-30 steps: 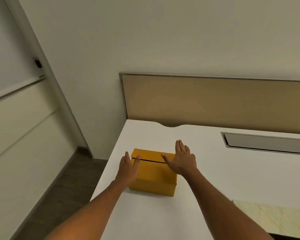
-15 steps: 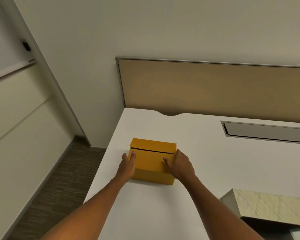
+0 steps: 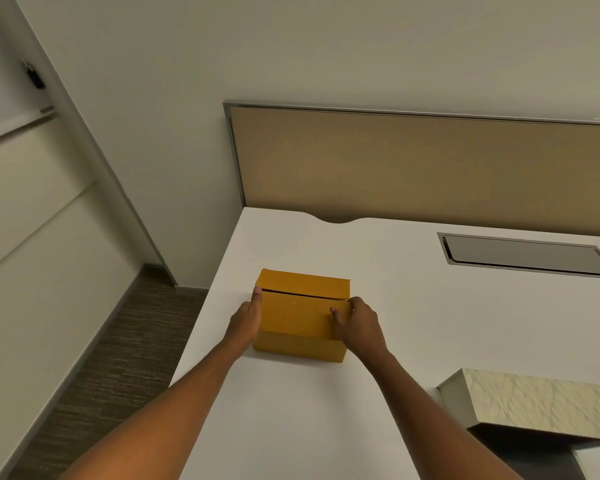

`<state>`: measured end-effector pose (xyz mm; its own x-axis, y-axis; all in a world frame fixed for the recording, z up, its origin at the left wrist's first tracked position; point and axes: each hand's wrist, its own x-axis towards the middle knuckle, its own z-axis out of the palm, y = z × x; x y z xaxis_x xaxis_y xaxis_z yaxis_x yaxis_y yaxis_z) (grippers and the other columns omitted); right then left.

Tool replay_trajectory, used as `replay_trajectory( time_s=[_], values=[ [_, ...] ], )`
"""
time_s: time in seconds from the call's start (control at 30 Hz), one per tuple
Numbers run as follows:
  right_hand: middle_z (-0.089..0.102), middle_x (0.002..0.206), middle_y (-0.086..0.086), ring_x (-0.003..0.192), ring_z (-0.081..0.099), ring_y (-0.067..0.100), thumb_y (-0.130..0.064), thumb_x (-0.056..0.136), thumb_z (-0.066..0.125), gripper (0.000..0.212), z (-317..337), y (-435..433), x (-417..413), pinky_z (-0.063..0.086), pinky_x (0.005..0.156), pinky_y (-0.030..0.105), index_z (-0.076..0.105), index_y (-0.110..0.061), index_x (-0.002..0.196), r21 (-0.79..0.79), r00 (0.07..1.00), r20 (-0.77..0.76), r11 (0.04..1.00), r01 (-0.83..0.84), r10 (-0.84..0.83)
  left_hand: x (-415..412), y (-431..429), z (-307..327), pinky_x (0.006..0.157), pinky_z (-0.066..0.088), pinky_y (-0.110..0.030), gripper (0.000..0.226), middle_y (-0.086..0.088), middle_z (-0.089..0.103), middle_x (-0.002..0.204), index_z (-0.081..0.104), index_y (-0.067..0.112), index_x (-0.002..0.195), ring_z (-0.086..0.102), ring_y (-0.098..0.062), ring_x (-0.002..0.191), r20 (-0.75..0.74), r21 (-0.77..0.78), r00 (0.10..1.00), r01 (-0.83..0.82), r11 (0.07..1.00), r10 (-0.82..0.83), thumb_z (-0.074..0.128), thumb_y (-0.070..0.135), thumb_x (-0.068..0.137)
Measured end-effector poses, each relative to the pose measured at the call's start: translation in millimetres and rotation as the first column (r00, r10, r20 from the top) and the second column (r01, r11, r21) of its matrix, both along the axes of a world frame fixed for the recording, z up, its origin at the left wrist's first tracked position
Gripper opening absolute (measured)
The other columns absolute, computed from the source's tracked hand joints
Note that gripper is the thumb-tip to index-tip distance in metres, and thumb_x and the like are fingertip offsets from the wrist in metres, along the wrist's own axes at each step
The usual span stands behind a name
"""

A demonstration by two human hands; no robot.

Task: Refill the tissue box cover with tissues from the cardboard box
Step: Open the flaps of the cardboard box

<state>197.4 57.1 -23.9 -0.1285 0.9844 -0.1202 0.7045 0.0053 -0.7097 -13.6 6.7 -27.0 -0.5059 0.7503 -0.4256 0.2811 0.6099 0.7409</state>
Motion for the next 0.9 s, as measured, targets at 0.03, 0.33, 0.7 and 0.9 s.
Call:
replay_trajectory(
  time_s=[0.03, 0.33, 0.7, 0.9],
  values=[
    [0.062, 0.096, 0.007, 0.086, 0.058, 0.023, -0.04, 0.09, 0.056, 0.037, 1, -2, 1, 0.047, 0.072, 0.034, 0.056, -0.007, 0.106, 0.019, 1.0, -0.022, 1.0, 0.009, -0.009, -1, 1, 2, 0.075, 0.034, -0.033, 0.059, 0.01, 0.039, 0.069, 0.043, 0.021, 0.089, 0.039, -0.007, 0.064, 0.008, -0.007, 1.0, 0.002, 1.0, -0.002, 0.009, 0.069, 0.088],
    [0.041, 0.057, 0.003, 0.054, 0.036, 0.016, -0.048, 0.098, 0.031, 0.053, 7, -28, 14, 0.029, 0.052, 0.032, 0.039, -0.008, 0.063, -0.024, 0.965, -0.237, 0.994, 0.11, -0.112, -18, 8, 10, 0.072, 0.055, -0.034, 0.085, -0.012, 0.071, 0.094, 0.065, 0.014, 0.098, 0.066, -0.024, 0.088, 0.35, -0.011, 0.932, -0.099, 0.995, 0.097, 0.014, 0.08, 0.079],
    [0.06, 0.098, 0.001, 0.079, 0.057, 0.01, -0.015, 0.076, 0.068, 0.024, 0, -34, 19, 0.046, 0.059, 0.018, 0.062, -0.013, 0.1, -0.205, 0.992, -0.128, 0.979, -0.012, -0.015, -34, 5, 24, 0.074, 0.05, -0.037, 0.078, -0.008, 0.063, 0.105, 0.041, 0.016, 0.125, 0.062, -0.025, 0.095, 0.541, -0.122, 0.841, 0.112, 0.986, -0.029, 0.04, 0.077, 0.077],
    [0.033, 0.149, 0.005, 0.132, 0.036, 0.028, -0.026, 0.079, 0.072, 0.074, -8, -37, 13, 0.037, 0.108, 0.041, 0.034, -0.013, 0.141, -0.153, 0.977, 0.129, 0.977, -0.151, 0.172, -27, 9, 15, 0.094, 0.045, -0.041, 0.068, -0.016, 0.049, 0.138, 0.042, 0.006, 0.134, 0.049, -0.034, 0.124, 0.241, -0.119, 0.96, 0.178, 0.977, -0.145, 0.06, 0.05, 0.086]
  ],
)
